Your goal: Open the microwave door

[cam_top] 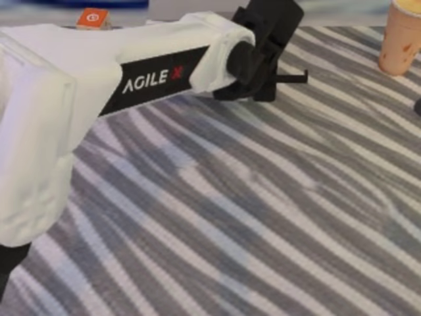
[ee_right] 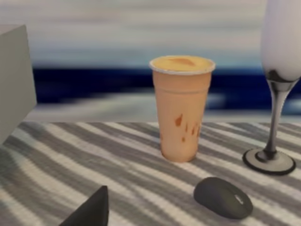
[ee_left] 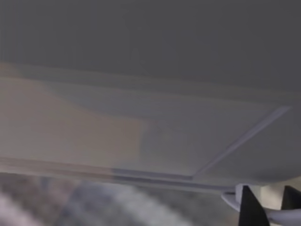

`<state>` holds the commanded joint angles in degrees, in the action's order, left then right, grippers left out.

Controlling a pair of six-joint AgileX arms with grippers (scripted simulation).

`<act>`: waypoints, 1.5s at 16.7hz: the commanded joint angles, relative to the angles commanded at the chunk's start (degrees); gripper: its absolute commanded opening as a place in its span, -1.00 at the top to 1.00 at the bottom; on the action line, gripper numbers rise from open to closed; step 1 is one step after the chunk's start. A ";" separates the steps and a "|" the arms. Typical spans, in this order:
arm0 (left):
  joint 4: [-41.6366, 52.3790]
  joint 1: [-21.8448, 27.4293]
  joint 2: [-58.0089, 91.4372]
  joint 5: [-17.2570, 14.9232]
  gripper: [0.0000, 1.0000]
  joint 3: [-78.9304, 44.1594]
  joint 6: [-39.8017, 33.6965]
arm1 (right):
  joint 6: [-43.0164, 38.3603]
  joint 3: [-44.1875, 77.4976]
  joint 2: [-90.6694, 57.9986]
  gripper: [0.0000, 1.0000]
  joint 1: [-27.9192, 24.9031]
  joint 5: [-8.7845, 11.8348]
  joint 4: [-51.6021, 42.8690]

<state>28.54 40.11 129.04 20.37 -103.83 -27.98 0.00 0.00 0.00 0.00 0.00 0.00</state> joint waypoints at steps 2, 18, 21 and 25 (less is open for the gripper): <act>0.00 0.00 0.00 0.00 1.00 0.00 0.00 | 0.00 0.00 0.00 -1.00 0.00 0.00 0.00; -3.01 -0.35 -2.81 -2.11 1.00 4.81 3.06 | 0.00 0.00 0.00 -1.00 0.00 0.00 0.00; -3.01 -0.35 -2.81 -2.11 1.00 4.81 3.06 | 0.00 0.00 0.00 -1.00 0.00 0.00 0.00; -3.01 -0.35 -2.81 -2.11 1.00 4.81 3.06 | 0.00 0.00 0.00 -1.00 0.00 0.00 0.00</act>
<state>25.52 39.76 126.23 18.26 -99.02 -24.92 0.00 0.00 0.00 0.00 0.00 0.00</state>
